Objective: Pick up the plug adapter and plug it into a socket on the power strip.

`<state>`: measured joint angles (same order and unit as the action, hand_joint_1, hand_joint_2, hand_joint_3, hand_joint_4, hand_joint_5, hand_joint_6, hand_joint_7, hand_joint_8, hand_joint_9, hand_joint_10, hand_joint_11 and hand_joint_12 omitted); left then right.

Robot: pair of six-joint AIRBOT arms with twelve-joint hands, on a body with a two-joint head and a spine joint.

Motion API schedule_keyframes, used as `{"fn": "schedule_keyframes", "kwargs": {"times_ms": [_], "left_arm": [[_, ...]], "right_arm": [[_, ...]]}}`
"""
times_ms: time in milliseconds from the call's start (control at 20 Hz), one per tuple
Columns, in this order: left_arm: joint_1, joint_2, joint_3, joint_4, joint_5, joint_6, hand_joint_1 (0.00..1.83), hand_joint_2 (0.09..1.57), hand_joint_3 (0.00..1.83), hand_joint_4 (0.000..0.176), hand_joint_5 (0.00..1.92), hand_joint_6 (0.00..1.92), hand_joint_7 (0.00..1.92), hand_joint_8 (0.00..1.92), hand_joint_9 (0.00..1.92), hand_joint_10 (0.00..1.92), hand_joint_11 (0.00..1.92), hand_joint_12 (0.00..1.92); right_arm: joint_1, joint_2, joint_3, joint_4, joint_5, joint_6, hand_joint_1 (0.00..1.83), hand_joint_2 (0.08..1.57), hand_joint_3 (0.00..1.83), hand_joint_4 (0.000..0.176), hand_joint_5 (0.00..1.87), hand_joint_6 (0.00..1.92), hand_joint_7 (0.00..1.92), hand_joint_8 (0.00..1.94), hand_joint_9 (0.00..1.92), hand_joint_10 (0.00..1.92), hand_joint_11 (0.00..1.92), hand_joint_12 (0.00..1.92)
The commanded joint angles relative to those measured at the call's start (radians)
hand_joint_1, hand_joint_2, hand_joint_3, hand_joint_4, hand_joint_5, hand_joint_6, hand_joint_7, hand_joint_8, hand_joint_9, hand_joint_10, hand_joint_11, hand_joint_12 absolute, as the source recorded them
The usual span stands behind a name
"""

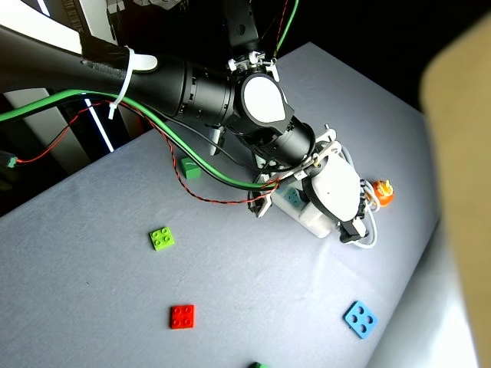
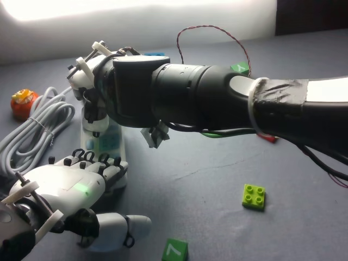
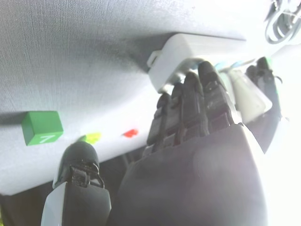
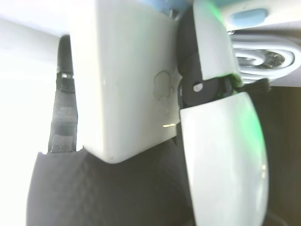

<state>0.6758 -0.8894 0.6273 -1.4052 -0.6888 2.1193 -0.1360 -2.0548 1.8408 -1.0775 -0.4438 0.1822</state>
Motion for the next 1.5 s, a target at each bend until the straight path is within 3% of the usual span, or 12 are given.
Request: {"fn": "schedule_keyframes", "kwargs": {"times_ms": [0,450,600,800,900,1150,1200,1250,1300,1350,1400,1450], "left_arm": [[0.002,-0.004,0.006,-0.020,0.008,-0.005,0.00,1.16,0.00,0.000,0.08,0.00,0.13,0.00,0.13,0.00,0.00,0.35],[-0.029,-0.003,0.014,-0.020,0.040,-0.005,0.00,1.16,0.00,0.000,0.08,0.00,0.13,0.00,0.13,0.00,0.00,0.35],[-0.048,0.002,0.018,-0.020,0.059,-0.002,0.00,1.16,0.00,0.000,0.08,0.00,0.12,0.00,0.12,0.00,0.00,0.36],[-0.058,0.026,0.023,-0.020,0.098,0.000,0.00,1.17,0.00,0.000,0.09,0.01,0.13,0.00,0.13,0.01,0.00,0.33],[-0.064,0.052,0.023,-0.020,0.119,0.010,0.00,1.17,0.00,0.000,0.09,0.00,0.14,0.00,0.13,0.01,0.00,0.36],[-0.099,0.079,0.045,-0.020,0.176,0.014,0.00,1.20,0.00,0.000,0.53,0.06,0.66,0.07,0.58,0.08,0.12,0.80],[-0.112,0.082,0.052,-0.020,0.190,0.014,0.02,1.20,0.00,0.000,0.52,0.24,0.60,0.44,0.55,0.35,0.13,0.87],[-0.123,0.086,0.057,-0.020,0.203,0.014,0.04,1.19,0.00,0.000,0.41,0.76,0.38,1.30,0.38,0.96,0.03,1.30],[-0.136,0.089,0.063,-0.020,0.218,0.014,0.09,1.18,0.00,0.000,0.16,1.54,0.24,1.71,0.26,1.59,0.03,1.70],[-0.150,0.094,0.070,-0.020,0.235,0.014,0.13,1.17,0.00,0.000,0.10,1.84,0.20,1.88,0.23,1.85,0.08,1.88],[-0.163,0.100,0.075,-0.019,0.245,0.014,0.14,1.18,0.00,0.000,0.08,1.91,0.14,1.91,0.21,1.91,0.15,1.91],[-0.178,0.107,0.079,-0.019,0.255,0.016,0.15,1.17,0.00,0.000,0.10,1.92,0.14,1.92,0.21,1.92,0.17,1.92]], "right_arm": [[0.007,0.012,-0.010,-0.037,0.028,0.001,0.98,1.02,0.00,0.000,0.35,0.00,0.40,0.00,0.39,0.00,0.01,0.93],[0.042,0.108,-0.125,-0.057,0.005,0.012,0.76,0.92,0.00,0.000,0.24,0.00,0.26,0.00,0.26,0.00,0.00,0.66],[0.055,0.179,-0.228,-0.057,-0.030,0.007,0.75,0.92,0.00,0.000,0.26,0.01,0.25,0.00,0.24,0.00,0.00,0.62],[0.069,0.291,-0.380,-0.064,-0.059,-0.008,0.68,0.89,0.00,0.000,0.32,0.00,0.32,0.00,0.32,0.01,0.00,0.76],[0.073,0.371,-0.486,-0.140,-0.060,0.006,0.65,0.89,0.00,0.000,0.32,0.00,0.35,0.01,0.35,0.01,0.01,0.78],[0.092,0.617,-0.747,-0.234,-0.041,0.075,0.55,0.80,0.00,0.000,0.44,0.01,0.52,0.03,0.48,0.03,0.05,0.82],[0.090,0.671,-0.797,-0.234,-0.041,0.093,0.55,0.80,0.00,0.000,0.45,0.01,0.55,0.03,0.52,0.04,0.07,0.84],[0.085,0.720,-0.839,-0.235,-0.041,0.110,0.52,0.79,0.00,0.000,0.48,0.02,0.57,0.04,0.54,0.04,0.07,0.88],[0.077,0.763,-0.880,-0.234,-0.035,0.134,0.49,0.79,0.00,0.000,0.53,0.06,0.59,0.09,0.57,0.07,0.06,0.98],[0.070,0.807,-0.921,-0.234,-0.025,0.156,0.47,0.79,0.00,0.000,0.45,0.31,0.38,0.70,0.50,0.33,0.06,1.09],[0.067,0.838,-0.953,-0.233,-0.018,0.168,0.43,0.79,0.00,0.000,0.19,0.90,0.20,1.20,0.32,0.94,0.06,1.30],[0.068,0.869,-0.980,-0.233,-0.017,0.179,0.42,0.78,0.00,0.000,0.04,1.26,0.10,1.48,0.20,1.33,0.03,1.55]]}}
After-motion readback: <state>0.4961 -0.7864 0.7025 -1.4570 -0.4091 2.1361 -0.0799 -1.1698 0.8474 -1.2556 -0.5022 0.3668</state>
